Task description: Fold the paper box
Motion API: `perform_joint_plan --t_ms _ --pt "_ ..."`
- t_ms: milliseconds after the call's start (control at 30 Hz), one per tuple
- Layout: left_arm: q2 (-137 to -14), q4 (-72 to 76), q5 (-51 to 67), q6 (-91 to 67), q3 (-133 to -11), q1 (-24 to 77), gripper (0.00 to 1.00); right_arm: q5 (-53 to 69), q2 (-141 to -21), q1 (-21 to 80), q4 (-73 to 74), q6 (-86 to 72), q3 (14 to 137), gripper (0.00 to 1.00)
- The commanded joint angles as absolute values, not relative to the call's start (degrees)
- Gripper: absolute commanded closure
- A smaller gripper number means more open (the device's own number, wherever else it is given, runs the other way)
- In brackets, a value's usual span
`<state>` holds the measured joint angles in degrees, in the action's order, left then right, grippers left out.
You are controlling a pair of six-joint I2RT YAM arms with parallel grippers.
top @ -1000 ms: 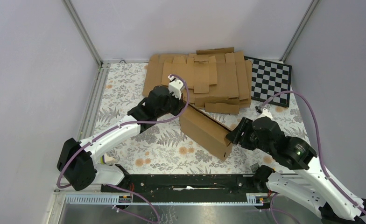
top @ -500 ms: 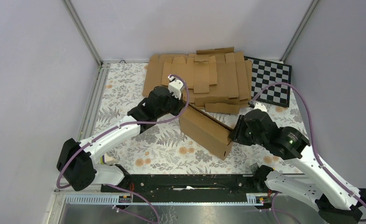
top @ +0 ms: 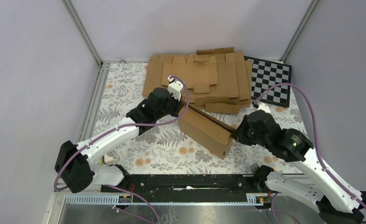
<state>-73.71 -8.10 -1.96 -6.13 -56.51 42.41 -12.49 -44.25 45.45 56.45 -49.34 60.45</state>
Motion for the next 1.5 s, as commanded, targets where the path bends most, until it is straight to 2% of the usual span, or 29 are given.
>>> perform_joint_plan --t_ms 0,433,900,1133,1333,1467 --pt "-70.07 -5.67 -3.58 -4.39 -55.05 43.41 1.0 -13.84 -42.05 45.79 51.49 -54.62 60.47 0.91" --pt "-66.6 -2.44 -5.96 -3.16 -51.23 44.62 0.99 -11.38 -37.71 45.81 47.6 -62.0 53.76 0.82" --pt "-68.9 -3.09 -5.66 -3.43 -52.17 44.82 0.99 -8.41 -40.09 45.8 49.38 -55.88 52.65 0.58" --pt "-68.64 -3.03 -5.89 -3.36 -52.12 44.99 0.99 -8.97 -40.85 45.75 49.21 -55.82 53.13 0.6" --pt "-68.43 -2.83 -6.06 -3.18 -51.79 45.16 0.99 -11.42 -39.53 45.79 49.11 -58.82 56.06 0.7" --pt "-68.06 -2.64 -6.45 -2.82 -51.31 45.42 0.99 -10.98 -34.81 45.83 44.88 -64.68 51.34 0.75"
